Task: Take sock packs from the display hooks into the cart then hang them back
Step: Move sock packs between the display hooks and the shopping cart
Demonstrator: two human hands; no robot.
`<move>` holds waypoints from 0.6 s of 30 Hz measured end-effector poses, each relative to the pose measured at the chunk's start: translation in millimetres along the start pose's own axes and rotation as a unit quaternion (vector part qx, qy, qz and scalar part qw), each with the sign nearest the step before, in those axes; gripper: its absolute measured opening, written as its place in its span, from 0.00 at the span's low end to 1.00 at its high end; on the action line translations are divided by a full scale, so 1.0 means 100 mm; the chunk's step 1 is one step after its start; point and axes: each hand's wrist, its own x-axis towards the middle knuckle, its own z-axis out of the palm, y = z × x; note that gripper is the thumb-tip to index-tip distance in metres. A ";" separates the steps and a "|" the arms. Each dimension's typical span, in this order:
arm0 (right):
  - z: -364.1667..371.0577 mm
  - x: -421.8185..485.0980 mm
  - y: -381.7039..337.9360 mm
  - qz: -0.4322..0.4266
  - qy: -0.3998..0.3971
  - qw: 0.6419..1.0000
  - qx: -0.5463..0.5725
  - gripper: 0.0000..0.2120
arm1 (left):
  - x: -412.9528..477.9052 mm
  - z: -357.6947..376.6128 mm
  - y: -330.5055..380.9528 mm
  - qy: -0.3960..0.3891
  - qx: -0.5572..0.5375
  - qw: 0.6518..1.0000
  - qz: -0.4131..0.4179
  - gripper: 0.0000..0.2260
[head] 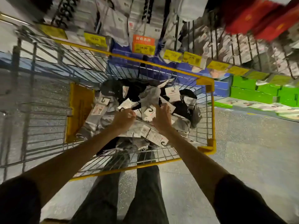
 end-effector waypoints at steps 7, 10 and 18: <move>0.33 0.26 0.55 -0.023 -0.048 0.985 -0.162 0.36 | 0.23 0.52 -0.06 -0.002 -0.036 0.999 -0.039 0.06; 0.38 0.25 0.63 -0.066 -0.050 0.988 -0.129 0.29 | 0.26 0.66 -0.09 0.004 -0.068 0.995 -0.068 0.06; -0.04 0.07 0.45 0.017 0.006 0.926 0.376 0.14 | 0.16 0.72 -0.03 0.003 -0.272 0.958 -0.091 0.14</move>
